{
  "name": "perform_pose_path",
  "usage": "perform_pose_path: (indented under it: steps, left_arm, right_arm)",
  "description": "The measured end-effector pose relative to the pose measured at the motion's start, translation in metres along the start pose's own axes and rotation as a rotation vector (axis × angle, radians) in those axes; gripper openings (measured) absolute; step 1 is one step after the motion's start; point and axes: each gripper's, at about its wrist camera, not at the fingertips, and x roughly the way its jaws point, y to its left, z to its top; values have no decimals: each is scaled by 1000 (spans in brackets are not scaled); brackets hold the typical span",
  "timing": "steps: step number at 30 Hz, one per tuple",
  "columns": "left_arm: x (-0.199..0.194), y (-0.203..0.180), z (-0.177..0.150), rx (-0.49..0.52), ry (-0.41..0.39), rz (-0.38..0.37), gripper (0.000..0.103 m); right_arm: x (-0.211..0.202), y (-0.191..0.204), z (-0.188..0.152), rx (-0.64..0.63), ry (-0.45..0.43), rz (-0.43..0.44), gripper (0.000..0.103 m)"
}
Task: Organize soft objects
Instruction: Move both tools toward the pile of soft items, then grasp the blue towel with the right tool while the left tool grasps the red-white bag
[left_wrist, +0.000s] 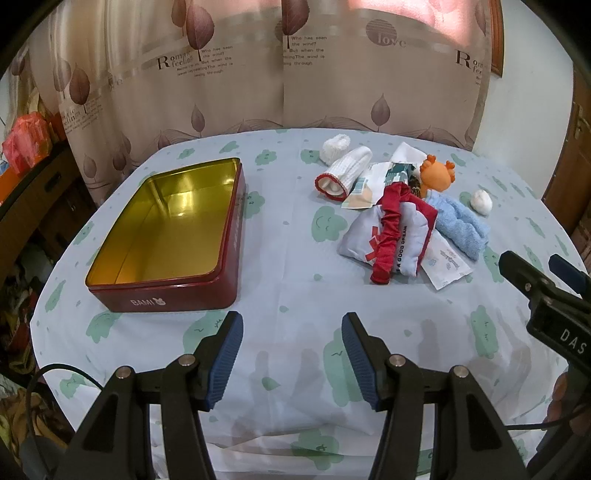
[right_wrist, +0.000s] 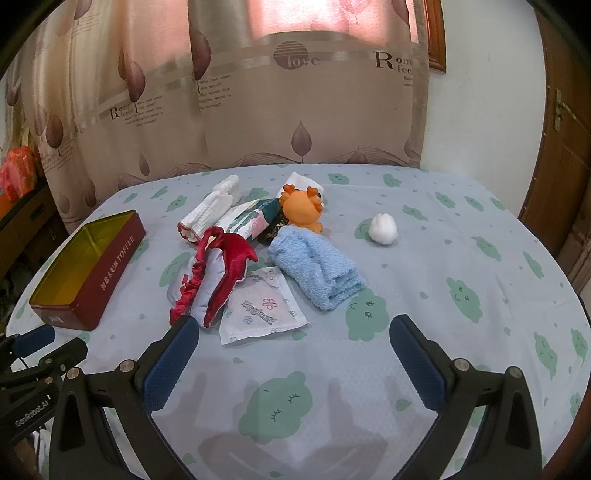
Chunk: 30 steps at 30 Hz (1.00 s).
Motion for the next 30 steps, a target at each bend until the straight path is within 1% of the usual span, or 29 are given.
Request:
perform_pose_path:
  steps: [8, 12, 16, 20, 23, 25, 27, 28, 30]
  left_arm:
    - [1, 3, -2, -11, 6, 0, 57]
    - [2, 4, -1, -13, 6, -1, 57]
    - [9, 5, 1, 0, 12, 7, 57]
    - [21, 7, 2, 7, 26, 5, 57]
    - [30, 6, 4, 25, 31, 7, 57]
    - [36, 5, 6, 32, 38, -5, 57]
    - [43, 4, 7, 39, 46, -20, 57]
    - [44, 2, 8, 45, 47, -25, 57]
    - [48, 0, 11, 59, 49, -40, 57]
  right_arm:
    - [-2, -2, 0, -6, -8, 14, 103]
    - [-5, -7, 7, -21, -14, 11, 103]
    - [1, -11, 16, -63, 1, 3, 103]
    - [24, -9, 21, -177, 45, -14, 101]
    - [42, -11, 24, -213, 81, -6, 93]
    - [59, -16, 29, -215, 112, -2, 89]
    - [74, -20, 33, -205, 134, 10, 82]
    - [80, -22, 35, -203, 143, 16, 80]
    - [96, -24, 39, -202, 166, 35, 80]
